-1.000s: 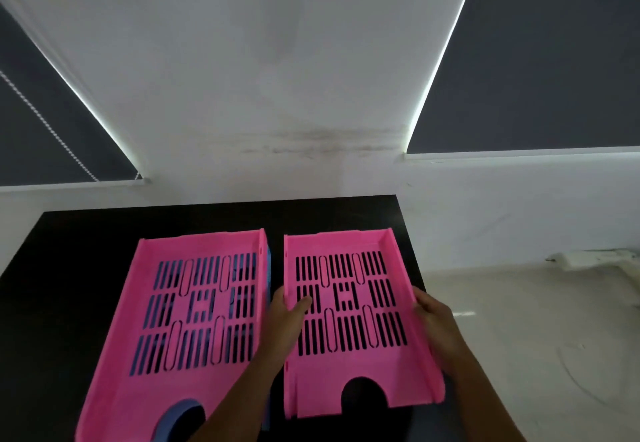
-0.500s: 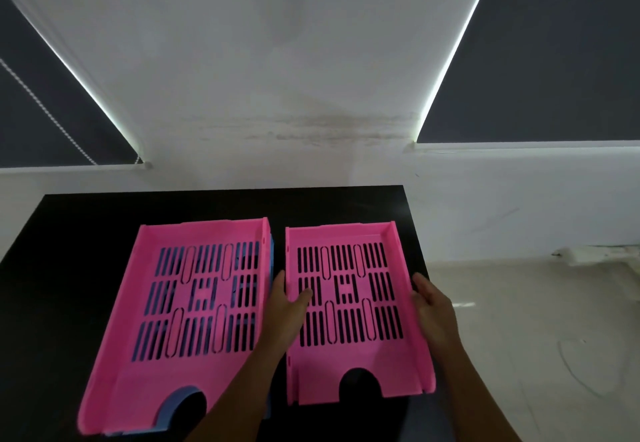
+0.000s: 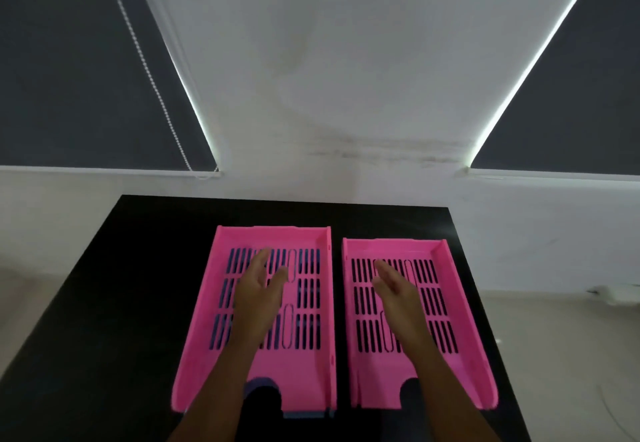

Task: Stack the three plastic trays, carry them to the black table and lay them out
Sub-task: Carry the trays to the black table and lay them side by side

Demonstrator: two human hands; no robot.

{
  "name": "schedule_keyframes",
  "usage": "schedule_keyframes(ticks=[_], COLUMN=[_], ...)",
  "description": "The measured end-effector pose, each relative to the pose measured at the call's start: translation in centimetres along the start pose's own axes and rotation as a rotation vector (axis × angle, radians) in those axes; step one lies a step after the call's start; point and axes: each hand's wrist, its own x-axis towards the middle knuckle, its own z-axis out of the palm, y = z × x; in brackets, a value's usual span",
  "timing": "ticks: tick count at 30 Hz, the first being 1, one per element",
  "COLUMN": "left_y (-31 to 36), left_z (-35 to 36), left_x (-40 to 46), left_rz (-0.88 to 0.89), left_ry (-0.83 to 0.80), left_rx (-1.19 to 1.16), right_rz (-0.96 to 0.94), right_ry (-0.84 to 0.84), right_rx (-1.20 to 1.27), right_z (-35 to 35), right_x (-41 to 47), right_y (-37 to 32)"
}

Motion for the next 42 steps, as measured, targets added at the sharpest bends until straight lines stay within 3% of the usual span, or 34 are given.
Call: schedule_keyframes(ticks=[6, 9, 11, 20, 30, 42], left_y=[-2.7, -4.4, -5.6, -5.3, -9.3, -15.0], left_z=[-9.6, -11.4, -11.9, -18.1, -32.0, -34.8], left_x=[0.8, 0.9, 1.0, 3.6, 4.7, 5.4], left_rz=[-0.046, -0.202, -0.208, -0.078, -0.094, -0.163], left_ry=[0.148, -0.009, -0.107, -0.101, 0.181, 0.153], left_rx=[0.051, 0.014, -0.029, -0.116, -0.053, 0.088], right_rz=[0.068, 0.077, 0.076, 0.077, -0.035, 0.092], right_ry=[-0.099, -0.059, -0.031, 0.031, -0.277, -0.459], right_rx=[0.057, 0.033, 0.027, 0.106, 0.071, -0.097], right_z=[7.4, 9.5, 10.2, 15.1, 29.7, 34.2], right_x=[-2.4, -3.1, -3.4, -3.5, -4.3, -4.2], right_y=[-0.4, -0.3, -0.5, -3.2, -7.4, -4.6])
